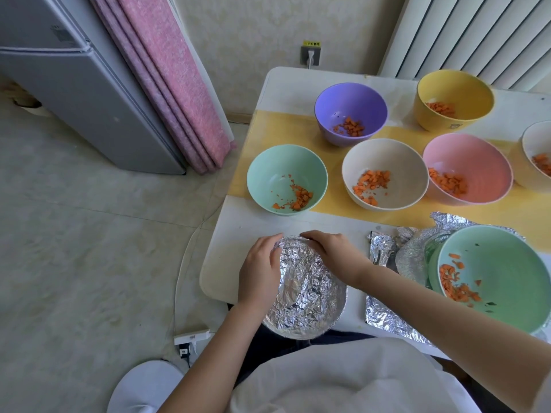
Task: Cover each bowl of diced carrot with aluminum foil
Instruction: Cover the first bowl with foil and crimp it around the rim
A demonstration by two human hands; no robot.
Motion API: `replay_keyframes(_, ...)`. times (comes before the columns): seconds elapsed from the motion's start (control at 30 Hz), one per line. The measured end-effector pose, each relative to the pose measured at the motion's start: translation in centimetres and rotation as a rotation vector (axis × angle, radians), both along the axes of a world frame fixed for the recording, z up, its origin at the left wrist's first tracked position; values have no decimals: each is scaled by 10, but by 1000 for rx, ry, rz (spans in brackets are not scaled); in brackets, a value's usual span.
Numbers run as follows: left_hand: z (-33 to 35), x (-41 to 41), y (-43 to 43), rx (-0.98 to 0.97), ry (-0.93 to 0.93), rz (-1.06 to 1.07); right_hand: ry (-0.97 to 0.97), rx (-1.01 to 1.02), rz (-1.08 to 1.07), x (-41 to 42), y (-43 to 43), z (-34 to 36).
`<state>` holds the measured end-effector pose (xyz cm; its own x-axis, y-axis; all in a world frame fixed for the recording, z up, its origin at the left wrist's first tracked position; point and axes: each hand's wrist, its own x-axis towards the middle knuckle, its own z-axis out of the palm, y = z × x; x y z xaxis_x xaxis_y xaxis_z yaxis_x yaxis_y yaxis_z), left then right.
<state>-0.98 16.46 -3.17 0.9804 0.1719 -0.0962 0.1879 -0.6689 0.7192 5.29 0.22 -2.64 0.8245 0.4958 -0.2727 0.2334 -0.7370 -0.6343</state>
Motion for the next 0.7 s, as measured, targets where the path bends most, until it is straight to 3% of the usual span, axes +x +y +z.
replay_keyframes(0.13, 0, 11, 0, -21, 16, -32, 72, 41, -54, -4, -4, 3)
replay_keyframes(0.3, 1, 31, -1, -21, 45, -176, 10, 35, -114, -2, -9, 4)
replay_keyframes(0.7, 7, 54, 7, 15, 207, -218, -74, 3, -15, 5, -11, -1)
